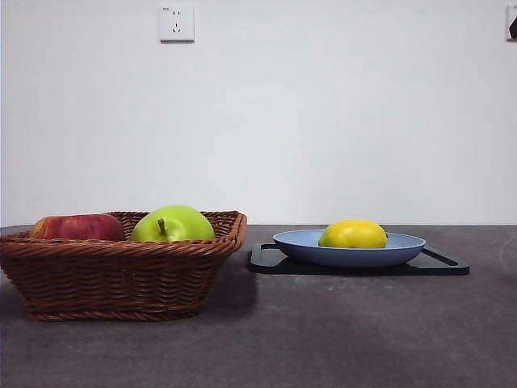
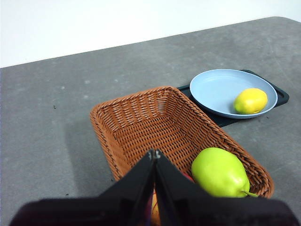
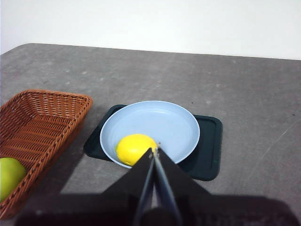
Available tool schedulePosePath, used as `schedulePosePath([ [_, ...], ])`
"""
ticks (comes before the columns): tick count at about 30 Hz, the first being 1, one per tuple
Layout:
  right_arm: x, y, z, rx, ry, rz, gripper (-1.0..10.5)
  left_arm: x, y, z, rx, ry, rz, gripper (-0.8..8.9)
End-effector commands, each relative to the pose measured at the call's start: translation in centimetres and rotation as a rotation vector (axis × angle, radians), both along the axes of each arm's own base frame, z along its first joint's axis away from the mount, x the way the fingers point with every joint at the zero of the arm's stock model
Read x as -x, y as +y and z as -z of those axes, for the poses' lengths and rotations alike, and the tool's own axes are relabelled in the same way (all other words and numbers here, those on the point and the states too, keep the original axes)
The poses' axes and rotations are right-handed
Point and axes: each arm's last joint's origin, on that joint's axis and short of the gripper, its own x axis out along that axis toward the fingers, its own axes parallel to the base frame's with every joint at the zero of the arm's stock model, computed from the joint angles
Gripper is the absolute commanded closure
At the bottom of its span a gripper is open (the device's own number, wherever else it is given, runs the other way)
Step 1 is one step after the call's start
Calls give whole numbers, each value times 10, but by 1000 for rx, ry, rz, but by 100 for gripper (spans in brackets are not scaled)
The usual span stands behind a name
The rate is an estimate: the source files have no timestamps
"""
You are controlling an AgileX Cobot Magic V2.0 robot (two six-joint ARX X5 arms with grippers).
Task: Take the lemon from the basket,put the lemon in the plate,hand out the plate
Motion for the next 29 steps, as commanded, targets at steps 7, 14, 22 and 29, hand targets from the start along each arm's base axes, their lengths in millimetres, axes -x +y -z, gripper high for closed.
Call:
schedulePosePath([
  [7, 0, 1, -4, -19, -10, 2, 943, -1, 0, -3, 9, -6, -1, 807],
  [14, 0, 1, -4, -19, -10, 2, 943, 17, 18, -5, -60, -87, -153, 806],
  [22, 0, 1, -4, -19, -10, 1, 943, 46, 41, -7, 12, -173, -346, 805],
  [29, 0, 1, -4, -19, -10, 2, 943, 37, 47, 22, -35, -103, -489, 805],
])
